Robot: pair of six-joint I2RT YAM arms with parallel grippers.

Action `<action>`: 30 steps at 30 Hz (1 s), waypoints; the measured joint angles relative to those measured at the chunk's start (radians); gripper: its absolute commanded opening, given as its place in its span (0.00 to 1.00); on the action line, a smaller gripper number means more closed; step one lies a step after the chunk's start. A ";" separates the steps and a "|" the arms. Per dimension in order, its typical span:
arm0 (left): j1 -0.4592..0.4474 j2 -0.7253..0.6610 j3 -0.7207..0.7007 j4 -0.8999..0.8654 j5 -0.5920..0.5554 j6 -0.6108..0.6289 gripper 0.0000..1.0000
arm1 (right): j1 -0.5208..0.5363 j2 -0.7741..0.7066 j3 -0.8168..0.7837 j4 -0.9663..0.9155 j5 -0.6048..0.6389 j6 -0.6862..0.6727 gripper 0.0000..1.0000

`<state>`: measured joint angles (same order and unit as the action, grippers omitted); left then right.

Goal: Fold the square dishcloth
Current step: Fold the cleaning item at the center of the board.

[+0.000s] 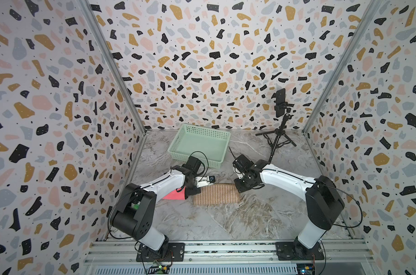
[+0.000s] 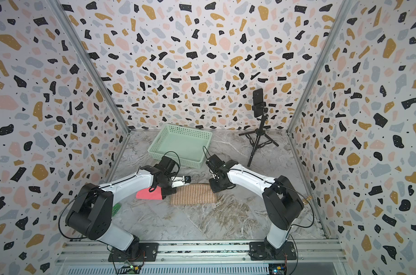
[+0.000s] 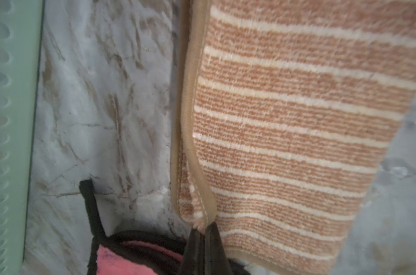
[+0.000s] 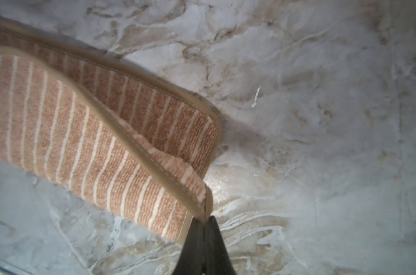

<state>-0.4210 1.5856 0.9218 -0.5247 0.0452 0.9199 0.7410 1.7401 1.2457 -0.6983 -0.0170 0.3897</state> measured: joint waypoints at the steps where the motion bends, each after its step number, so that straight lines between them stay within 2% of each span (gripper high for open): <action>1: 0.000 0.022 -0.002 0.020 -0.015 -0.003 0.04 | -0.005 0.027 0.010 0.008 0.021 0.004 0.30; 7: 0.000 0.069 -0.022 0.095 -0.085 -0.018 0.13 | -0.016 0.099 0.028 0.060 0.159 -0.005 0.54; 10: 0.000 0.053 -0.051 0.139 -0.109 -0.019 0.17 | -0.017 0.064 0.009 0.109 0.215 -0.009 0.55; 12: 0.000 0.044 -0.063 0.159 -0.119 -0.022 0.25 | -0.019 0.020 -0.012 0.149 0.213 -0.010 0.53; 15: 0.000 0.039 -0.069 0.184 -0.134 -0.031 0.35 | -0.020 -0.047 -0.045 0.230 0.108 -0.016 0.50; 18: 0.000 0.025 -0.081 0.211 -0.141 -0.043 0.51 | -0.020 -0.035 -0.046 0.311 -0.086 -0.013 0.41; 20: 0.000 0.011 -0.083 0.216 -0.142 -0.056 0.52 | -0.020 0.015 -0.045 0.359 -0.220 0.003 0.33; 23: 0.000 -0.018 -0.083 0.216 -0.142 -0.076 0.52 | -0.019 0.120 -0.049 0.401 -0.361 0.033 0.31; 26: 0.000 -0.037 -0.083 0.217 -0.151 -0.086 0.52 | -0.017 0.177 -0.087 0.432 -0.422 0.051 0.29; 30: 0.000 -0.013 -0.082 0.233 -0.172 -0.088 0.46 | -0.023 0.145 -0.137 0.468 -0.403 0.077 0.23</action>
<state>-0.4206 1.5726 0.8398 -0.2916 -0.1272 0.8322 0.7181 1.8851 1.1091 -0.2298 -0.4202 0.4667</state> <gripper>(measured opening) 0.477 0.248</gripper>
